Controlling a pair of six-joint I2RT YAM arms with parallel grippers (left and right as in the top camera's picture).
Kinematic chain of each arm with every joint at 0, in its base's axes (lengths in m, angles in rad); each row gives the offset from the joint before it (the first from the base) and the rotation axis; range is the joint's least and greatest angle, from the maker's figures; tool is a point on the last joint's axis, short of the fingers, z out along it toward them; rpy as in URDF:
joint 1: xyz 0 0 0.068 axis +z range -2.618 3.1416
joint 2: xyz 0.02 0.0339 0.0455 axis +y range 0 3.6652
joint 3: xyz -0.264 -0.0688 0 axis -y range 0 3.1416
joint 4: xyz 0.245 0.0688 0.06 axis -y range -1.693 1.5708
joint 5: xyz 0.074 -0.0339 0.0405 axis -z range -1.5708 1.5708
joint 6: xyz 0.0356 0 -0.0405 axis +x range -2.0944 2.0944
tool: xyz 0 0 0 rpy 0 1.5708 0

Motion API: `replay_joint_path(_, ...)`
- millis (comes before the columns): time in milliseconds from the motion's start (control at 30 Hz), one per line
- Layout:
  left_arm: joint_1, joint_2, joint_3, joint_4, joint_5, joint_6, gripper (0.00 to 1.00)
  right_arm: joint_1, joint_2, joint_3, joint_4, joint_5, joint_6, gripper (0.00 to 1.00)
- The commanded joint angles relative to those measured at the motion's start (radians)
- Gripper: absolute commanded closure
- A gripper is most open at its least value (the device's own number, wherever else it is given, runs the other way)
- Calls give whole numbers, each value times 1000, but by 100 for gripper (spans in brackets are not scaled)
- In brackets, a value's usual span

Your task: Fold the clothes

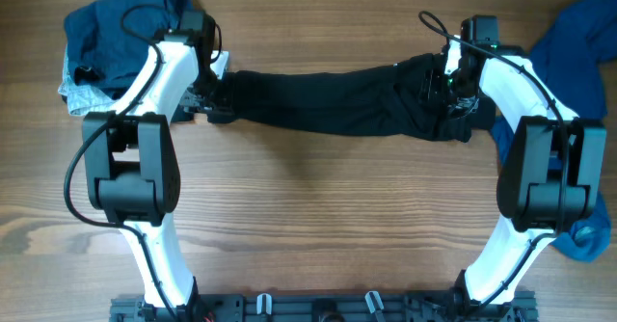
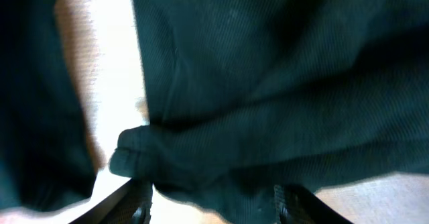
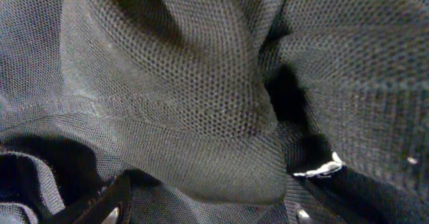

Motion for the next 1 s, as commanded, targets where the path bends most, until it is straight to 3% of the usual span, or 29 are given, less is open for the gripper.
replay_joint_path(0, 5, 6, -39, 53, 22, 40, 59, 2, 17, -7, -1, -19, -21, 27)
replay_joint_path(67, 5, 6, -39, 78, 22, 40, 93, 2, 17, -7, 0, -19, -21, 27)
replay_joint_path(100, 6, 6, -39, 84, 22, 40, 96, 2, 17, -7, 0, -19, -22, 27)
replay_joint_path(600, 5, -193, 116, -2, 21, 30, 94, 2, 17, -7, -5, -19, -33, 27)
replay_joint_path(700, 5, -195, 116, 27, 21, 30, 96, 2, 17, -7, -8, -19, -32, 27)
replay_joint_path(967, 4, -170, 116, 276, 21, 30, 96, 2, 17, -7, -19, -19, -32, 27)
